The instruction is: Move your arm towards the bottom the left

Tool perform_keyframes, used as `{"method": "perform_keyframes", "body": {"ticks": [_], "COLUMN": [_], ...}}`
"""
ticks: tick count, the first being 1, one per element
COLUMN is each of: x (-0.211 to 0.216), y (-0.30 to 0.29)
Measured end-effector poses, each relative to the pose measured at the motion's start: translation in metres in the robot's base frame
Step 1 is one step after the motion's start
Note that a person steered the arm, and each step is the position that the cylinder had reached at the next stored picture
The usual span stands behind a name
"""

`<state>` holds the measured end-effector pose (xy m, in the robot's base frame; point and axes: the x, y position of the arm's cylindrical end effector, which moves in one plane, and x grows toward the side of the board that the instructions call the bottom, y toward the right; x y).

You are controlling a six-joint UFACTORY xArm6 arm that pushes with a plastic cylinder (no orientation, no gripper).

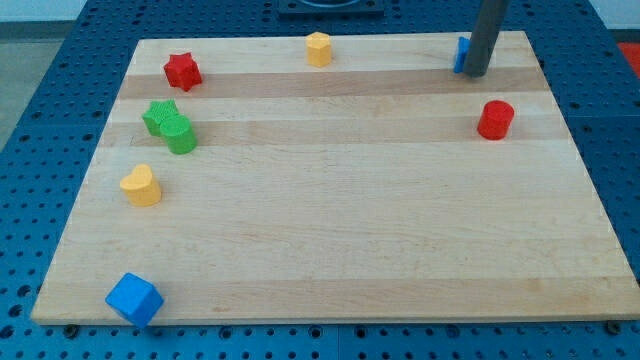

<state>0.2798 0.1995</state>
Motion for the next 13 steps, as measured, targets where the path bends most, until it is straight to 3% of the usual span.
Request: {"method": "perform_keyframes", "body": {"ticks": [2, 3, 5, 13], "x": [0.017, 0.069, 0.130, 0.211], "y": [-0.019, -0.085, -0.168, -0.335]}}
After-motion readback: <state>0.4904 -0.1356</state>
